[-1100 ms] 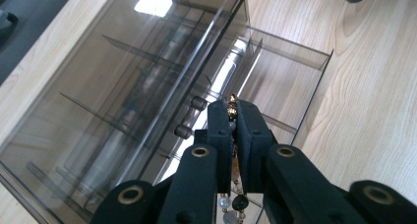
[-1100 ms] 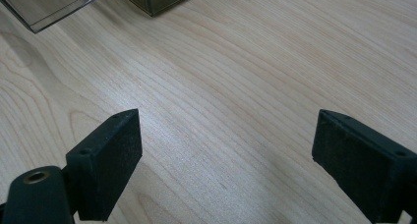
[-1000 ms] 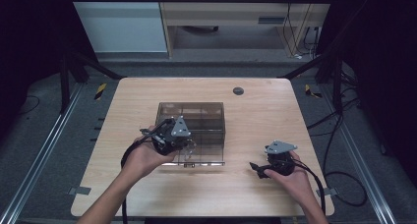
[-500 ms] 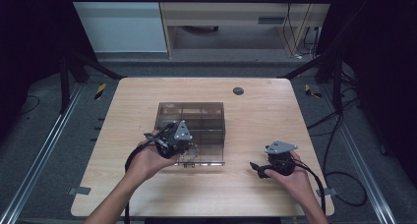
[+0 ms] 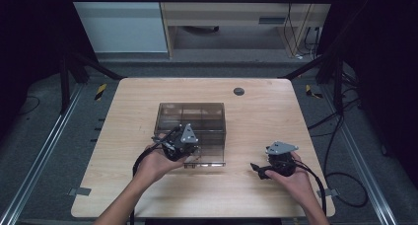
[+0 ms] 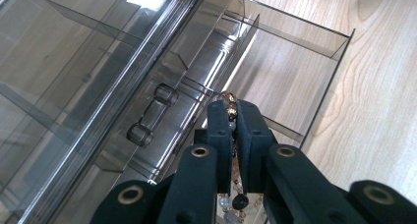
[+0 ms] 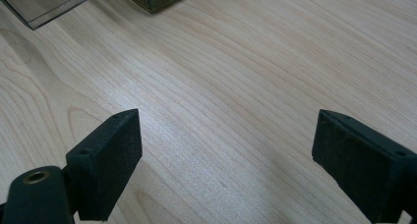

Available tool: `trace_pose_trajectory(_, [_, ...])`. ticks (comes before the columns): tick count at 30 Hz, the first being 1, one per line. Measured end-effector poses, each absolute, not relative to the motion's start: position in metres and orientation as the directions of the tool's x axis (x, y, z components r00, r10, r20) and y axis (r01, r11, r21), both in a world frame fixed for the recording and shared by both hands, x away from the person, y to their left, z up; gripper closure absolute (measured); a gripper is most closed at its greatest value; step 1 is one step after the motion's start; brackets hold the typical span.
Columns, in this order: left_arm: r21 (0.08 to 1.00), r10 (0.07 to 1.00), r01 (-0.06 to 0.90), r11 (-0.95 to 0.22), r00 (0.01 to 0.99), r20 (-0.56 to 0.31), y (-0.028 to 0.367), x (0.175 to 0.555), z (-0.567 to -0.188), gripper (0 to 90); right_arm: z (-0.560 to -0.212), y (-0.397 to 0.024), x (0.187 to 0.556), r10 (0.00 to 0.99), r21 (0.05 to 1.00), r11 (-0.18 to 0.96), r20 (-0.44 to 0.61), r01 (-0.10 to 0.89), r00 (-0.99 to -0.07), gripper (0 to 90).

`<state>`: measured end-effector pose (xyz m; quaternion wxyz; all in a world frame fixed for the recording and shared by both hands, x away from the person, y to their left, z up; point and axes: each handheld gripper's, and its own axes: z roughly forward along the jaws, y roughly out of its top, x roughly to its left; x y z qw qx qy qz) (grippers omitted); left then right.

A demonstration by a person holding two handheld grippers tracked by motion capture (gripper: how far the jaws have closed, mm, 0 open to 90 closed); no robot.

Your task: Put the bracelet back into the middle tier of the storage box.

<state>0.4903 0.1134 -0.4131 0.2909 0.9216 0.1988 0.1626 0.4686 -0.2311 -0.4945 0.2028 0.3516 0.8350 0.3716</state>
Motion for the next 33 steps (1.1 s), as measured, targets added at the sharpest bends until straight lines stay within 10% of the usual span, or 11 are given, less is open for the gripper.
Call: trace_pose_trajectory(33, [0.630,0.498,0.296,-0.718,0.851,0.168,0.120,0.484,-0.421,72.4,-0.494,-0.235,0.468,0.745,0.767,0.468,-0.076,0.438,-0.663,11.7])
